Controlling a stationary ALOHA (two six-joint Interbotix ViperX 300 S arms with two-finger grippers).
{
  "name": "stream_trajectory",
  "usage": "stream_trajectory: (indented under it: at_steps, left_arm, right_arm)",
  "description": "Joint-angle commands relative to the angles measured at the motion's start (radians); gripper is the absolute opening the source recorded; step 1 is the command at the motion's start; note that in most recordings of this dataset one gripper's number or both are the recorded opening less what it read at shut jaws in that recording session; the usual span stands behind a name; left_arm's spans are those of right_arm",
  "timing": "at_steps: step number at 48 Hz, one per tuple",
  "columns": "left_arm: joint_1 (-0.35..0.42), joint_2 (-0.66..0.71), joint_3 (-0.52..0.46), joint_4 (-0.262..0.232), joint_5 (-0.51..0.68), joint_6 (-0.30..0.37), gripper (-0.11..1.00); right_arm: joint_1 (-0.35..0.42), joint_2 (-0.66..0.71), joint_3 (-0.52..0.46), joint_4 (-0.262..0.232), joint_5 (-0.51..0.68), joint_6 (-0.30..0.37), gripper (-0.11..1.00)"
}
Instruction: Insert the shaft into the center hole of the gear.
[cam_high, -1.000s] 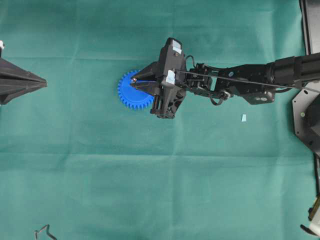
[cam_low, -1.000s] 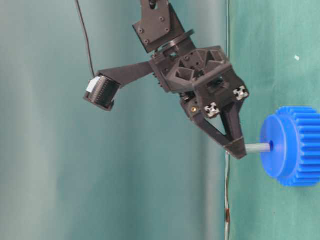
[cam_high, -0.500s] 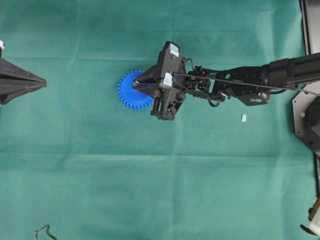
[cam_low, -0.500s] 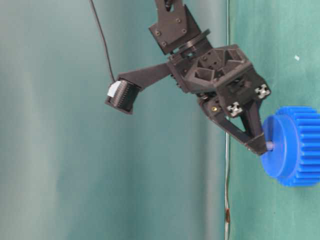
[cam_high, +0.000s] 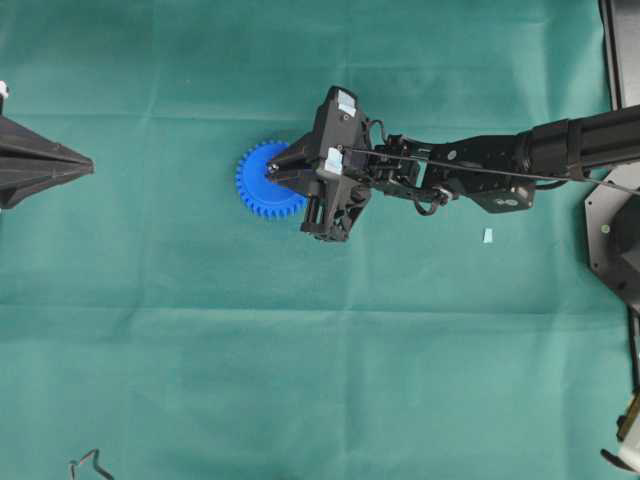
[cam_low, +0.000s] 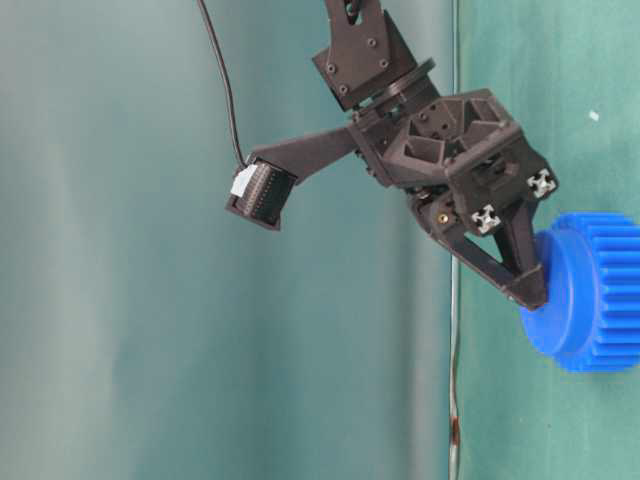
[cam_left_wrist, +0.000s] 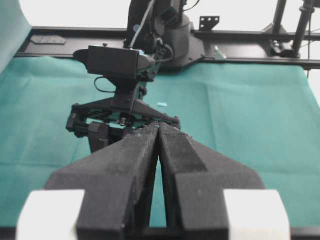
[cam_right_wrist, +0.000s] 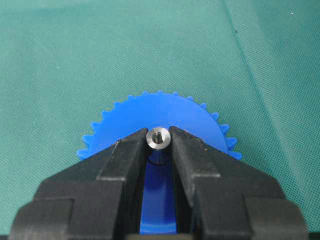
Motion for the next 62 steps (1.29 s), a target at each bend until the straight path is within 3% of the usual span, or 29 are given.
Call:
stream_trajectory:
  at_steps: [1, 23, 25, 34, 38, 51, 62]
  left_arm:
    - [0.002, 0.006, -0.025, 0.002, -0.005, 0.000, 0.00]
    - [0.000, 0.006, -0.025, 0.002, -0.005, 0.000, 0.00]
    - [0.000, 0.006, -0.025, 0.002, -0.005, 0.000, 0.00]
    - [0.000, 0.006, -0.025, 0.002, -0.005, 0.000, 0.00]
    - [0.002, 0.006, -0.025, 0.002, -0.005, -0.005, 0.00]
    - [0.002, 0.006, -0.025, 0.002, -0.005, -0.009, 0.00]
    - [0.000, 0.006, -0.025, 0.002, -0.003, -0.011, 0.00]
  right_arm:
    - [0.005, -0.011, -0.006, 0.003, -0.003, 0.000, 0.16]
    - [0.006, -0.014, -0.005, 0.006, 0.000, 0.000, 0.19]
    - [0.006, -0.014, -0.003, 0.006, 0.000, 0.000, 0.25]
    - [0.006, -0.014, -0.003, 0.008, 0.005, 0.000, 0.79]
    - [0.006, -0.014, -0.002, 0.008, 0.006, 0.000, 0.93]
    - [0.006, -0.015, -0.003, 0.009, 0.006, 0.000, 0.91]
    - [0.006, -0.104, -0.003, 0.009, 0.028, -0.005, 0.91]
